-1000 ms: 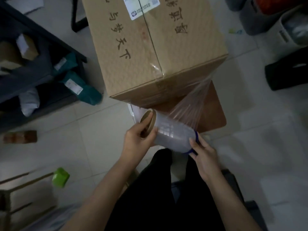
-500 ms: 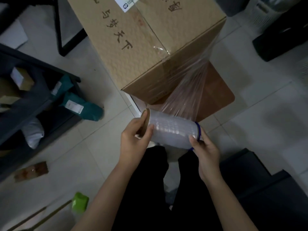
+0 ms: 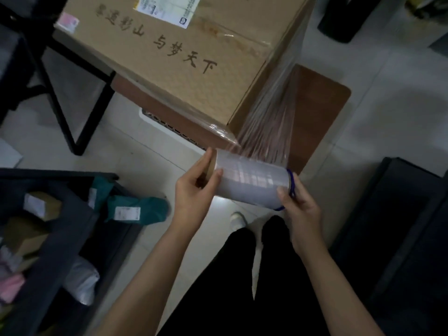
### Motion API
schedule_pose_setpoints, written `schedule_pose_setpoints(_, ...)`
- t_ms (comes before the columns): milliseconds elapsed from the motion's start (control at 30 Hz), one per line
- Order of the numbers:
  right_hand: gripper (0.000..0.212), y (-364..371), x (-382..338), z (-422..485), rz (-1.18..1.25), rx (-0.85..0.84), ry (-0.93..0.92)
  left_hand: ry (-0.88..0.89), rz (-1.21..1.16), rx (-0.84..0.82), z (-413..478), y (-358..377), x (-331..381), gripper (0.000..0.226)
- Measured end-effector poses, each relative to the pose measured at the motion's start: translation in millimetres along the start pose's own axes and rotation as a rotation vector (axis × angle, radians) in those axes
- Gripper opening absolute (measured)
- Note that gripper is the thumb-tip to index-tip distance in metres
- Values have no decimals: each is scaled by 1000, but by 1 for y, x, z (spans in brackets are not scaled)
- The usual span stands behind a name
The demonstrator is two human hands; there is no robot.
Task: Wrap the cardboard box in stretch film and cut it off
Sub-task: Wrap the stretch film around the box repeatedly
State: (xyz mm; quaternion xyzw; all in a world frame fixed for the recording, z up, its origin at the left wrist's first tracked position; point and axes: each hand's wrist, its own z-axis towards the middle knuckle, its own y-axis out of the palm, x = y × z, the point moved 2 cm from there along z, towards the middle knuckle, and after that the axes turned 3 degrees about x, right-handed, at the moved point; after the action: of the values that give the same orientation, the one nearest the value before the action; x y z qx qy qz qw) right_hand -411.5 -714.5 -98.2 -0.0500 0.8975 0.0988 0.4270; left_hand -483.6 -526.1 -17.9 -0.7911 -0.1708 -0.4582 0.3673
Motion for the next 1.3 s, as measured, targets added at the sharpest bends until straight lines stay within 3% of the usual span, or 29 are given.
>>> schedule_pose_setpoints(300,65,35,43,-35,56,108,-38,-3,74,-52,7,-41,-38,44)
schedule_pose_setpoints(367,69,52,47,-44,89,147,-57,22,72,-107,18,-53,-42,43)
schedule_pose_setpoints(533,51,112,62,-67,181,284,-134,109,56,-281,53,-96,-41,44)
schedule_pose_setpoints(733,53,171,79,-89,343,382,-146,170,79,-404,79,-133,-35,44)
schedule_pose_setpoints(1033,53,217,100,-107,432,436,-209,293,189,-473,97,-161,-40,48)
schedule_pose_setpoints(1300,55,299,114,-102,575,625,-231,426,349,-747,166,-192,-46,49)
